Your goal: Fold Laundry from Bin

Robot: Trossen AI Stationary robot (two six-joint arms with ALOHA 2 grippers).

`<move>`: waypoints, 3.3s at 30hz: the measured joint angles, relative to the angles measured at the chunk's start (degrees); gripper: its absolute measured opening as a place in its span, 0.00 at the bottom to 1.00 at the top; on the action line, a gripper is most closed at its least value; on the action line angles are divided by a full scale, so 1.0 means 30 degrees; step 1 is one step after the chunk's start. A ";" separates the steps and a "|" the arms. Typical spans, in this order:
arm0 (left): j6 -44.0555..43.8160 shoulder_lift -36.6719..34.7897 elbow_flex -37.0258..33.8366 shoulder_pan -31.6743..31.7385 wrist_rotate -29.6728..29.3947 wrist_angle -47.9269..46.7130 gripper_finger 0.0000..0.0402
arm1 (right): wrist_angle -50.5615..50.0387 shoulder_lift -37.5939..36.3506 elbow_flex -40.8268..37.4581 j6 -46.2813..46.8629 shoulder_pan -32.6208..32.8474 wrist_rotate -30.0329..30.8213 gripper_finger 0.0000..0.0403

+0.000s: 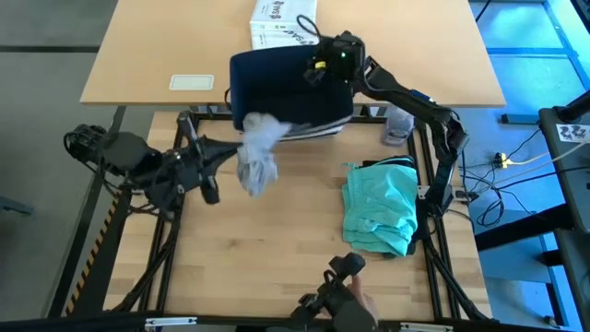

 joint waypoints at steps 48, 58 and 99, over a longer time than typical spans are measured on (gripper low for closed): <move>0.5723 0.0299 0.8253 -0.2180 0.4472 0.2594 0.00 | -0.4606 0.4497 0.9472 0.2556 0.8768 -1.2189 0.64; 0.5295 0.0306 0.8253 -0.2180 0.4176 0.2558 0.00 | -0.3958 0.4660 0.9472 0.2151 0.8833 -1.6477 0.05; 0.4030 0.0313 0.8238 -0.2186 0.2694 0.1700 0.00 | -0.4673 0.4892 0.8838 0.0378 1.1080 -0.3269 0.80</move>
